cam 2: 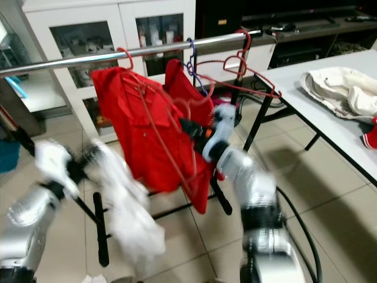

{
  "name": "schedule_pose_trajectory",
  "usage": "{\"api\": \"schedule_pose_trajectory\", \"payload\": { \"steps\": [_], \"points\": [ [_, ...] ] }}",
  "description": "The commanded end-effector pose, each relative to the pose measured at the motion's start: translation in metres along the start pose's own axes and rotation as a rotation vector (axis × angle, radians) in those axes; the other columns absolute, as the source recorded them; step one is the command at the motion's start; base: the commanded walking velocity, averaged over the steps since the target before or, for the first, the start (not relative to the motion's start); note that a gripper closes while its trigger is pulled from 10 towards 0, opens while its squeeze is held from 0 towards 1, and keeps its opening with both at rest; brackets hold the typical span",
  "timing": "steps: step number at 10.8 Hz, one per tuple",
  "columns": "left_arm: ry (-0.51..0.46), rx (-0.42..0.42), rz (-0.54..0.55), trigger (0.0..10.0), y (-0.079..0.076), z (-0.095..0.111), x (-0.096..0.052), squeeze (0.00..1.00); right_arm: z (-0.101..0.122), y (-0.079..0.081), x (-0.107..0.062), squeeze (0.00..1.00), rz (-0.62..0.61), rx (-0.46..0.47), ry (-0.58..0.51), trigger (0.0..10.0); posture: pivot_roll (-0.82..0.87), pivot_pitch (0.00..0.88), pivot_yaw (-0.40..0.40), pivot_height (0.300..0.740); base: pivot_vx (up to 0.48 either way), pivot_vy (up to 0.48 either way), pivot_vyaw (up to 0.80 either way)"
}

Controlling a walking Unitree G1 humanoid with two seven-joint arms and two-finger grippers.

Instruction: Hang hanger

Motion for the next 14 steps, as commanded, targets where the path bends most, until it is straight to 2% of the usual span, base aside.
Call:
{"api": "schedule_pose_trajectory", "payload": {
  "steps": [1,2,3,5,6,7,9,11,12,13,14],
  "points": [
    [0.008,0.002,0.029,10.0,-0.005,0.005,0.000,0.00,-0.002,0.004,0.000,0.00,-0.004,-0.083,0.008,10.0,0.04,0.000,0.008,0.740,0.000,0.000,0.50],
    [0.000,0.014,0.042,10.0,-0.008,0.009,0.003,0.00,-0.006,0.006,0.001,0.00,0.001,-0.080,0.011,10.0,0.05,0.000,0.010,0.740,0.000,0.000,0.80],
    [0.038,0.060,0.088,10.0,-0.009,0.006,0.005,0.00,-0.007,0.008,0.002,0.00,-0.008,-0.073,-0.014,10.0,0.05,0.000,0.011,0.740,0.000,0.000,0.80],
    [0.063,0.080,0.142,10.0,-0.005,0.008,0.004,0.00,0.005,0.010,0.009,0.00,0.000,-0.020,-0.067,10.0,0.05,0.000,0.012,0.740,0.000,-0.182,0.80],
    [0.066,0.087,0.163,10.0,-0.001,0.009,0.004,0.00,0.009,0.006,0.012,0.00,-0.020,-0.015,-0.078,10.0,0.07,0.000,0.007,0.740,0.000,-0.375,0.80],
    [0.078,0.095,0.168,10.0,0.002,0.008,0.002,0.00,0.013,-0.008,0.014,0.00,-0.097,0.005,-0.091,10.0,0.07,0.000,0.000,0.740,0.000,0.000,0.00],
    [0.108,0.125,0.163,10.0,0.000,0.005,0.000,0.00,0.012,-0.013,0.011,0.00,-0.102,0.015,-0.068,10.0,0.07,0.000,-0.007,0.740,0.000,0.000,0.00],
    [0.140,0.120,0.119,10.0,-0.009,-0.003,-0.001,0.00,0.000,-0.009,-0.010,0.00,-0.033,-0.198,0.032,10.0,0.05,0.000,-0.001,0.740,0.000,0.000,0.00],
    [0.152,0.112,0.099,10.0,-0.013,-0.006,-0.003,0.00,-0.006,-0.005,-0.020,0.00,-0.011,-0.251,0.058,10.0,0.04,0.000,-0.001,0.740,0.000,0.000,0.00],
    [0.173,0.091,0.022,10.0,-0.026,-0.013,-0.012,0.00,-0.027,0.016,-0.052,0.00,0.128,-0.294,0.159,10.0,0.04,0.000,-0.003,0.740,0.000,0.000,0.00],
    [0.199,0.093,-0.050,10.0,-0.036,-0.019,-0.021,0.00,-0.045,0.014,-0.072,0.00,0.150,-0.328,0.279,10.0,0.03,0.000,-0.013,0.740,0.000,0.000,0.00]
  ]
}}
Point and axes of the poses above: a point about 5 cm out from each wrist's last joint towards the gripper, its own x axis pointing out of the wrist towards the gripper, its own z axis along the axis of the wrist's last joint, y = z × x, the point moved 6 cm from there along x, pointing out of the wrist towards the gripper, and after that the axes turned 2 degrees about -x, right-handed, at the moved point
